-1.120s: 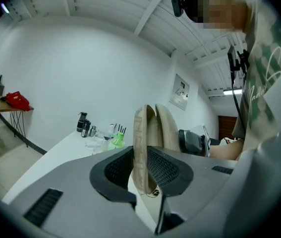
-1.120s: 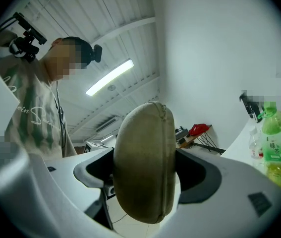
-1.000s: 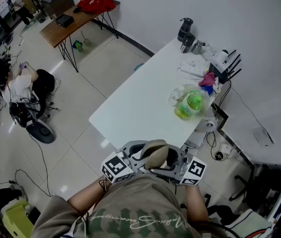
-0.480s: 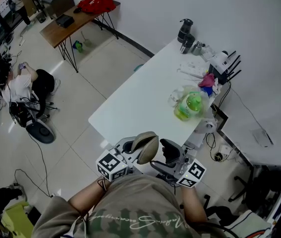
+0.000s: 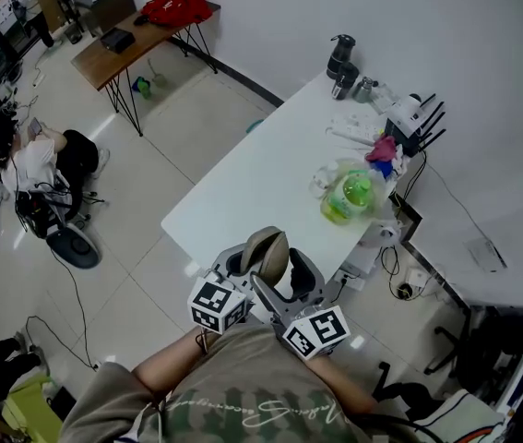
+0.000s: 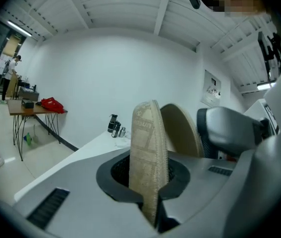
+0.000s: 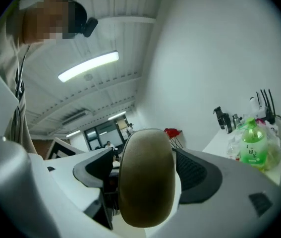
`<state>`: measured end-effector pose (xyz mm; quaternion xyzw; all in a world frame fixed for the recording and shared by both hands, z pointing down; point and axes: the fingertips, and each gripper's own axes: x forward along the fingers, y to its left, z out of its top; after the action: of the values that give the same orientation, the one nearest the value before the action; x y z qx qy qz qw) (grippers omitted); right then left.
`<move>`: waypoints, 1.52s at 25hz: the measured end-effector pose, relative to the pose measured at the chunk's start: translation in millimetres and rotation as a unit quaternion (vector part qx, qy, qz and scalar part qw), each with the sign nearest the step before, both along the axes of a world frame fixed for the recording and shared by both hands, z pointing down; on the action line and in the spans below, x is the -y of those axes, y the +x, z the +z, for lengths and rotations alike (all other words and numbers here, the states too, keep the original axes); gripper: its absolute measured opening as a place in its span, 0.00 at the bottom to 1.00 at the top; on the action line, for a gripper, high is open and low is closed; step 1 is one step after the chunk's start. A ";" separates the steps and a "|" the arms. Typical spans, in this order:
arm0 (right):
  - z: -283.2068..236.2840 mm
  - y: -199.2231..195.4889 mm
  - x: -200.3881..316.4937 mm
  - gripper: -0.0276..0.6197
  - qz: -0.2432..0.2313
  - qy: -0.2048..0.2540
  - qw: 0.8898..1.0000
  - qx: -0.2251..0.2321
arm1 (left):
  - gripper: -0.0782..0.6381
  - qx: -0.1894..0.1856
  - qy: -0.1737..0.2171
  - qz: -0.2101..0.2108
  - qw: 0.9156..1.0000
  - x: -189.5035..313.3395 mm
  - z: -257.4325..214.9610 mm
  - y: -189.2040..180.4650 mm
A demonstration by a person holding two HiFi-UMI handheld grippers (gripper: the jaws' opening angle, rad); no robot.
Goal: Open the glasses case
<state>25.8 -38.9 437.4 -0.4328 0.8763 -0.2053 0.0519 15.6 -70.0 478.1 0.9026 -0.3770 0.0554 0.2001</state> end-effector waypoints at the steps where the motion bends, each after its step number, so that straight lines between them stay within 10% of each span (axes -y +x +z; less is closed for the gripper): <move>1: 4.8 0.3 1.6 0.63 0.005 -0.003 1.000 -0.020 | 0.15 0.004 0.000 0.004 1.000 -2.1 1.0 5.0; 8: 9.8 17.5 0.9 0.61 -0.020 -0.019 1.000 -0.015 | 0.15 -0.020 -0.022 0.014 0.999 -8.4 5.4 10.6; 16: 32.6 44.5 8.6 0.27 -0.038 -0.056 0.997 -0.021 | 0.15 -0.126 -0.053 0.064 0.988 -18.2 -7.3 1.9; 21: 44.6 57.1 3.7 0.21 -0.065 -0.130 0.984 0.105 | 0.15 -0.166 -0.097 0.138 0.971 -33.8 0.9 11.5; 31: 63.6 89.4 8.4 0.19 -0.016 -0.160 0.973 0.165 | 0.27 -0.100 -0.058 0.195 0.974 -58.7 5.8 26.1; 38: 61.5 104.9 17.4 0.19 0.005 -0.186 0.952 0.245 | 0.28 -0.081 -0.086 0.129 0.985 -49.0 25.1 17.2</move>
<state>130.7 -56.3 498.9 -0.3758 0.7809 -0.4636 0.1844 32.8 -21.0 503.2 0.9248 -0.2338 0.0396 0.2976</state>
